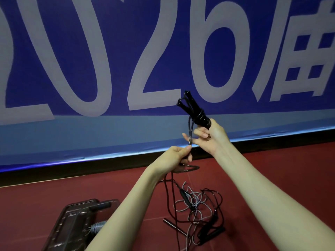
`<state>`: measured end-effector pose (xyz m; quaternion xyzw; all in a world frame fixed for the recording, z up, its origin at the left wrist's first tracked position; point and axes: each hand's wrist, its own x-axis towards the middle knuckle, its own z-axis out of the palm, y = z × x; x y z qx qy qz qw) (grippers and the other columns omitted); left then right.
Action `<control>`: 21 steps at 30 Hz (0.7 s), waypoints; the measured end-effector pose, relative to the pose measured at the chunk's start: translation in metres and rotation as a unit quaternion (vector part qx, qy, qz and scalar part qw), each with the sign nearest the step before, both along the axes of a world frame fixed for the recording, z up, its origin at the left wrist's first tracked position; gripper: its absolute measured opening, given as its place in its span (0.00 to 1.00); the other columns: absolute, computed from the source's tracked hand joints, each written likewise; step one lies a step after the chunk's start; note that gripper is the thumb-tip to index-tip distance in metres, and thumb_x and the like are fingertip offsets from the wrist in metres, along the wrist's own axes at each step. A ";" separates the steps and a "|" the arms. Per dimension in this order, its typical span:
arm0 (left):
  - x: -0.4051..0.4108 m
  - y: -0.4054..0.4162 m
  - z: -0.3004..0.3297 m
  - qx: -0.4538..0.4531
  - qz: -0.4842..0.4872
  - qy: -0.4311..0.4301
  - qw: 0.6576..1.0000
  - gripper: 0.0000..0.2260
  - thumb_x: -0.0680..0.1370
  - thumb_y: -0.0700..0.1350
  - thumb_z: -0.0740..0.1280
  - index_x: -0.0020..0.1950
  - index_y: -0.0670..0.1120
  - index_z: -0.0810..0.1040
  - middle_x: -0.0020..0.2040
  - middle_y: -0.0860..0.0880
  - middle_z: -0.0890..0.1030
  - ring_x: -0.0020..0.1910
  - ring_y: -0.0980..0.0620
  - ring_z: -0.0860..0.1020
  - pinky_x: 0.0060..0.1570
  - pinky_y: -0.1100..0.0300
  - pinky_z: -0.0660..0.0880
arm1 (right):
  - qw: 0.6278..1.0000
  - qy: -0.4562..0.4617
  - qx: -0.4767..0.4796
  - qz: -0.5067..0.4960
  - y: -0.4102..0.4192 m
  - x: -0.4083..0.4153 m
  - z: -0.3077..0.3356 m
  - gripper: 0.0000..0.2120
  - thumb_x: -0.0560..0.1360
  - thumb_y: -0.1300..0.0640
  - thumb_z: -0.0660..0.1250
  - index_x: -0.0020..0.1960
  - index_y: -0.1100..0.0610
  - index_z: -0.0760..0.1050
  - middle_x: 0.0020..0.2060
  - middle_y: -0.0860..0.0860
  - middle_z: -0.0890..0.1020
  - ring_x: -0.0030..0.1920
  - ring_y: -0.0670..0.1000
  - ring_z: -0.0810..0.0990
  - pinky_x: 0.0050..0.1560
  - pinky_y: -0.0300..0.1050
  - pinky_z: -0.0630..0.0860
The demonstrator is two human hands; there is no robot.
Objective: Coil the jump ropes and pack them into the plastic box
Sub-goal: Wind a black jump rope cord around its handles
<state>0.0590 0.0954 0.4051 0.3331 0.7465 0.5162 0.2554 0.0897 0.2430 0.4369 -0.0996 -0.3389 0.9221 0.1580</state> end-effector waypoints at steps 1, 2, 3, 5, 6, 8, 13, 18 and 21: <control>-0.002 -0.001 -0.002 0.000 -0.002 -0.001 1.000 0.20 0.83 0.55 0.55 0.37 0.46 0.72 0.26 0.55 0.64 0.24 0.57 0.61 0.30 0.65 0.62 | 1.000 0.004 -0.009 0.015 -0.002 0.000 -0.001 0.15 0.80 0.64 0.52 0.36 0.58 0.69 0.23 0.49 0.56 0.21 0.47 0.54 0.47 0.58 0.80; -0.003 -0.001 -0.005 0.004 -0.008 -0.004 1.000 0.20 0.83 0.56 0.55 0.37 0.46 0.72 0.27 0.55 0.65 0.25 0.56 0.62 0.30 0.64 0.62 | 1.000 0.005 -0.013 0.018 -0.003 -0.001 0.000 0.15 0.80 0.64 0.52 0.37 0.58 0.69 0.22 0.49 0.56 0.20 0.47 0.54 0.42 0.53 0.81; -0.005 -0.002 -0.009 0.007 -0.015 -0.001 1.000 0.20 0.82 0.57 0.56 0.38 0.45 0.72 0.28 0.54 0.66 0.26 0.55 0.63 0.30 0.64 0.62 | 1.000 0.001 -0.014 0.012 -0.004 -0.002 0.000 0.14 0.79 0.65 0.51 0.37 0.58 0.67 0.21 0.48 0.56 0.19 0.47 0.54 0.36 0.47 0.79; -0.007 -0.004 -0.019 -0.002 -0.013 0.027 1.000 0.22 0.80 0.62 0.56 0.35 0.48 0.70 0.30 0.52 0.67 0.29 0.53 0.64 0.31 0.61 0.63 | 1.000 -0.018 -0.003 -0.017 -0.004 -0.005 0.003 0.14 0.79 0.66 0.49 0.36 0.57 0.64 0.20 0.48 0.56 0.17 0.46 0.52 0.26 0.39 0.70; -0.008 -0.005 -0.023 -0.011 -0.007 0.044 0.999 0.23 0.79 0.64 0.56 0.32 0.51 0.70 0.30 0.53 0.68 0.30 0.52 0.63 0.32 0.60 0.62 | 0.999 -0.029 0.006 -0.036 -0.003 -0.006 0.004 0.15 0.78 0.66 0.48 0.35 0.57 0.63 0.20 0.48 0.55 0.17 0.45 0.51 0.23 0.37 0.65; -0.015 -0.012 -0.035 -0.024 0.018 0.074 0.997 0.24 0.78 0.65 0.58 0.29 0.51 0.73 0.28 0.53 0.73 0.30 0.52 0.62 0.33 0.57 0.60 | 0.996 -0.052 0.028 -0.073 0.003 -0.006 0.004 0.15 0.78 0.66 0.48 0.34 0.57 0.61 0.20 0.47 0.56 0.18 0.45 0.51 0.22 0.35 0.59; -0.042 -0.040 -0.046 -0.022 0.041 0.150 0.988 0.18 0.77 0.59 0.65 0.33 0.49 0.76 0.32 0.52 0.64 0.31 0.55 0.61 0.34 0.61 0.59 | 0.986 -0.107 0.072 -0.104 0.006 -0.009 -0.013 0.14 0.78 0.65 0.48 0.35 0.56 0.59 0.21 0.48 0.56 0.18 0.45 0.51 0.22 0.35 0.55; -0.054 -0.057 -0.051 0.034 0.060 0.089 0.994 0.06 0.79 0.40 0.66 0.42 0.44 0.78 0.33 0.52 0.76 0.32 0.57 0.72 0.39 0.66 0.71 | 0.985 -0.088 0.080 -0.122 -0.001 -0.011 -0.009 0.13 0.77 0.66 0.48 0.36 0.55 0.60 0.24 0.49 0.56 0.19 0.45 0.52 0.22 0.35 0.55; -0.058 -0.062 -0.055 0.095 0.107 -0.009 0.990 0.08 0.81 0.40 0.62 0.44 0.41 0.78 0.35 0.48 0.80 0.33 0.55 0.78 0.38 0.66 0.75 | 0.985 -0.069 0.070 -0.139 -0.004 -0.010 -0.002 0.14 0.77 0.66 0.49 0.34 0.56 0.59 0.22 0.48 0.57 0.19 0.45 0.52 0.22 0.34 0.54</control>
